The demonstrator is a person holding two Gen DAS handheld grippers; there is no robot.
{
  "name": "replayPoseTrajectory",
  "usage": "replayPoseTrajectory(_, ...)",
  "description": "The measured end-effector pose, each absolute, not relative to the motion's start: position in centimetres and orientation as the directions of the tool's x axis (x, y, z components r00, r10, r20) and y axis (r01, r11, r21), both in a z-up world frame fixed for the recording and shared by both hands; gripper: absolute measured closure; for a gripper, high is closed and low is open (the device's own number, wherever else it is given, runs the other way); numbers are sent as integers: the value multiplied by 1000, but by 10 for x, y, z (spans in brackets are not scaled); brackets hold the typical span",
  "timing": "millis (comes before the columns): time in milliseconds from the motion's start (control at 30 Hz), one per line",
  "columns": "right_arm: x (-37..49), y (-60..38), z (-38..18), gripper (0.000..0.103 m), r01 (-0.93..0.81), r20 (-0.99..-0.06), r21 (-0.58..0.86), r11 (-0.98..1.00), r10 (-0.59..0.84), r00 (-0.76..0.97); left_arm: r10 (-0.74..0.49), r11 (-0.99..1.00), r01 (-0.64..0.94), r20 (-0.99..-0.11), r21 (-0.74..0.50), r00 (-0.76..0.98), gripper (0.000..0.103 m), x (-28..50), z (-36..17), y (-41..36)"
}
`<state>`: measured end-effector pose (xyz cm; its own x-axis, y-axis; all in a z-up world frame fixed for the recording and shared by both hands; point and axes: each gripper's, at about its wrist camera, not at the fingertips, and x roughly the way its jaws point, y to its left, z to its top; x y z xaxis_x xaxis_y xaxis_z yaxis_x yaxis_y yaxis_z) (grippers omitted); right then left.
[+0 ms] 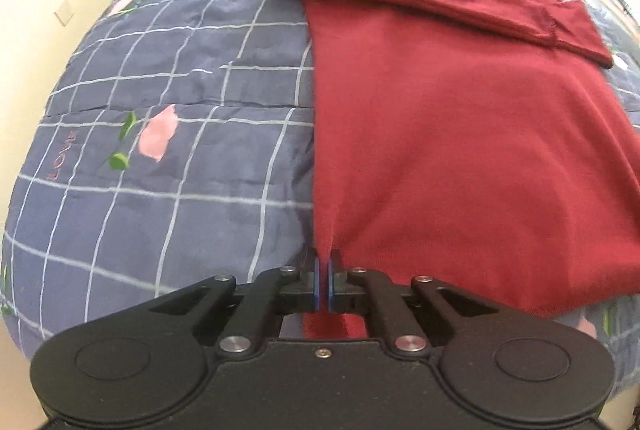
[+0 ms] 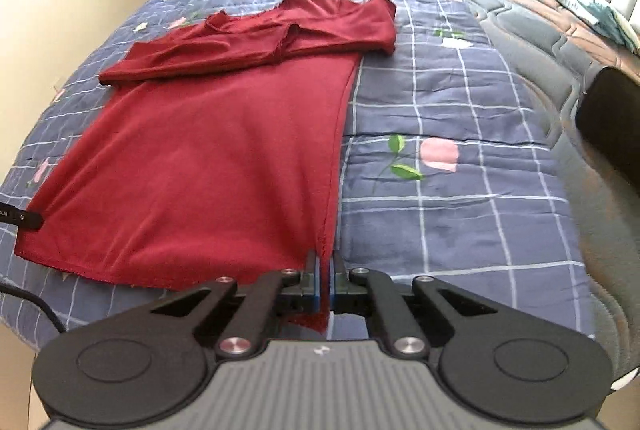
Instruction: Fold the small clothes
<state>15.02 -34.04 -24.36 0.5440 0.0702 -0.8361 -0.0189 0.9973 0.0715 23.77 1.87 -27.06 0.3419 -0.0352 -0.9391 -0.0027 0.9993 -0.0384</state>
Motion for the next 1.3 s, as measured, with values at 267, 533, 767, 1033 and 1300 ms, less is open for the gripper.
replayPoseTrajectory(267,132,-347,-249,99,-40,-870,37,998,52,490,-57,997,-38,-947,-72,315,100,209,-268,30)
replayPoseTrajectory(533,132,-346,-256,51,-83,-850,19,996,60,523,-79,992,-70,-935,-110,346,58,209,-281,35)
replayPoseTrajectory(767,120,-325,-247,20,-237,-801,-89,967,72,594,-32,993,-90,-910,-75,414,7,205,-269,38)
replayPoseTrajectory(1033,108,-285,-283,21,-428,-844,-200,881,67,532,8,997,58,-857,45,516,1,182,-261,2)
replayPoseTrajectory(1300,106,-264,-297,44,-435,-803,-302,849,20,596,-62,950,294,-861,104,505,1,151,-270,-43)
